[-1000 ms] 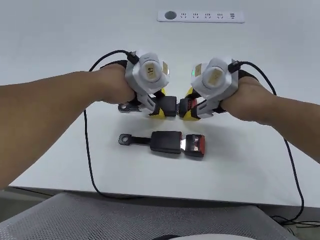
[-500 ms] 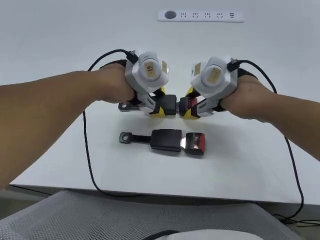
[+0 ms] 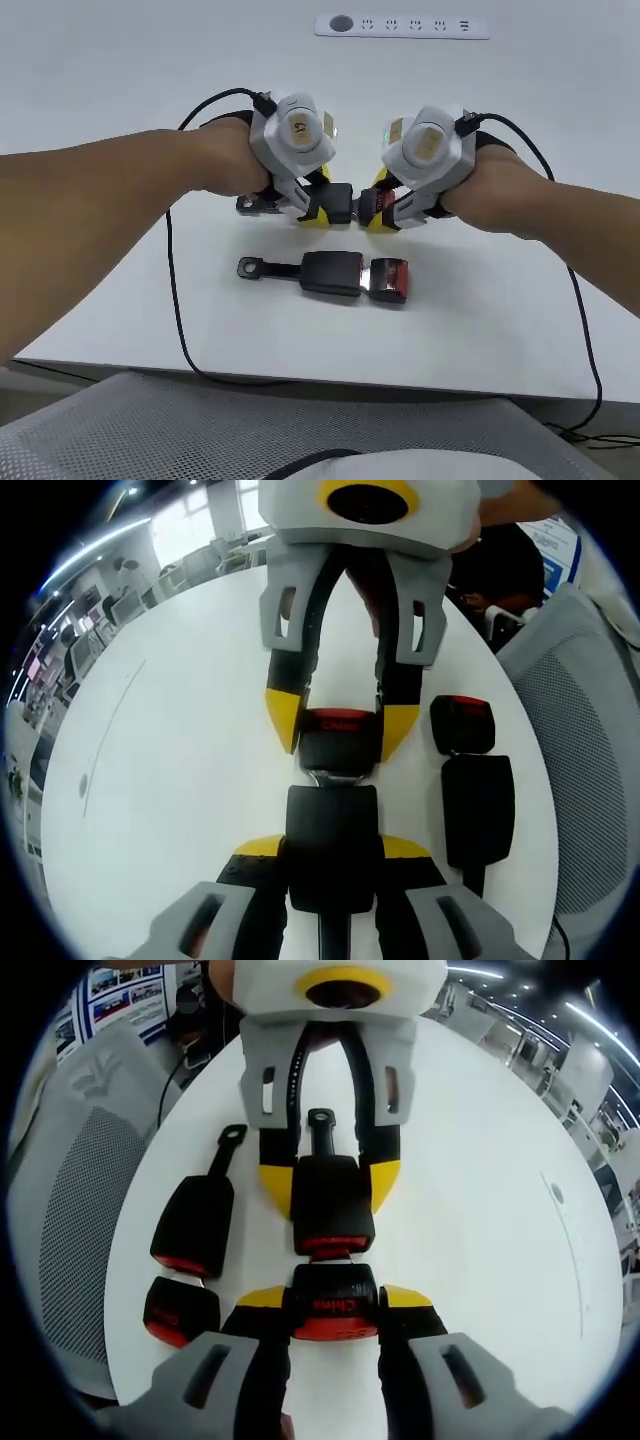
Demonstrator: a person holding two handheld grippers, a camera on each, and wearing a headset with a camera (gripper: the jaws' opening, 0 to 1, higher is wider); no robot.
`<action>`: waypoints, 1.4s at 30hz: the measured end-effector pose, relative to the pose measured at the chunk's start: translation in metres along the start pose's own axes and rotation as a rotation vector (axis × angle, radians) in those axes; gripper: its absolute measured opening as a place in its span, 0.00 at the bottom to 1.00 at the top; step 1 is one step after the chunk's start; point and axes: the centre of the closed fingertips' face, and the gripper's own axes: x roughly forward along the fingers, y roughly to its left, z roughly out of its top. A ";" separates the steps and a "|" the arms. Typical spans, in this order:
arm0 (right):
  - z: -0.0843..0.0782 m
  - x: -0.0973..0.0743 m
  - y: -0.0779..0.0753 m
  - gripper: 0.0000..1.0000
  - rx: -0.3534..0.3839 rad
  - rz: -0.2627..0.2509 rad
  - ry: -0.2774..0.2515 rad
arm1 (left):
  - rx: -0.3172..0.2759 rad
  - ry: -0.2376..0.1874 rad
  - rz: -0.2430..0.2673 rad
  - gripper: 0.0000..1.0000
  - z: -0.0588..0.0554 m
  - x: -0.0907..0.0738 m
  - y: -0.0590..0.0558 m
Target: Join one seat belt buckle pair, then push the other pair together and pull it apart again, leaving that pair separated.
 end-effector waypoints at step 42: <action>-0.100 -0.061 -0.006 0.34 0.043 -0.041 0.090 | -0.011 0.000 -0.007 0.34 0.004 0.002 -0.007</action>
